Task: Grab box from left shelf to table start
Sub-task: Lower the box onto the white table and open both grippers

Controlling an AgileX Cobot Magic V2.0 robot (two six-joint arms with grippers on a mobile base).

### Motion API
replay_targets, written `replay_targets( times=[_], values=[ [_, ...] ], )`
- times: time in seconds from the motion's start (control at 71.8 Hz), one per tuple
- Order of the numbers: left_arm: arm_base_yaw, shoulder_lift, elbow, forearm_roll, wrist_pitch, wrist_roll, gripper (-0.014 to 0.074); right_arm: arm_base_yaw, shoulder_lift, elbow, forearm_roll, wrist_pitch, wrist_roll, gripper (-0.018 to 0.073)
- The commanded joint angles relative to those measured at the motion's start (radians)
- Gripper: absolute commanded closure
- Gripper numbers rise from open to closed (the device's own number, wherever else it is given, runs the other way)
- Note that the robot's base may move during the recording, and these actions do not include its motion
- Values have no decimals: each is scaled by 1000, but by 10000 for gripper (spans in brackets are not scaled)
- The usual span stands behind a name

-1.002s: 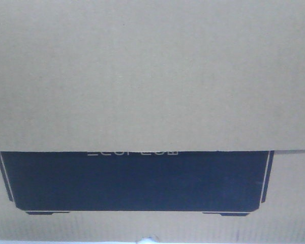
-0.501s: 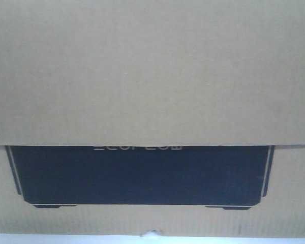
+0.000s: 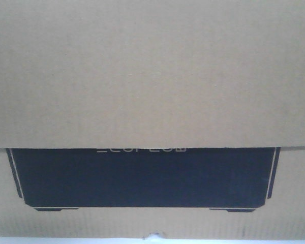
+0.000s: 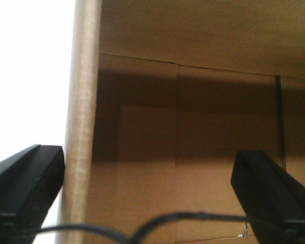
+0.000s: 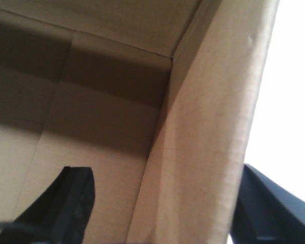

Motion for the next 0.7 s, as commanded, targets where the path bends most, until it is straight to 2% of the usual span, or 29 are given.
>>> replay_targets(
  times=[0.0,0.153,0.278,0.39,0.487,0.515,0.626,0.682],
  values=[
    [-15,-63,-55,-46,-56,-10,31,7,-67,-52,-3,-51,4,-15],
    [-15,-133,-55,13,-55,-10,31,7,-117,-86,-55,-41,9,-15],
    [-15,-197,-55,52,-63,-10,32,7,-162,-98,-62,-26,11,-15],
    [-15,-273,-55,77,-65,-10,88,7,-219,-99,-62,-15,14,34],
    [-15,-350,-52,112,-51,-9,220,7,-290,-97,-62,12,20,204],
    [-15,-364,-50,122,-46,-9,267,7,-309,-91,-62,18,20,281],
    [-15,-466,-3,165,-46,-9,497,7,-409,-44,-62,1,20,519],
    [-15,-516,38,186,-53,-9,595,7,-465,-3,-62,-28,27,498]
  ],
)
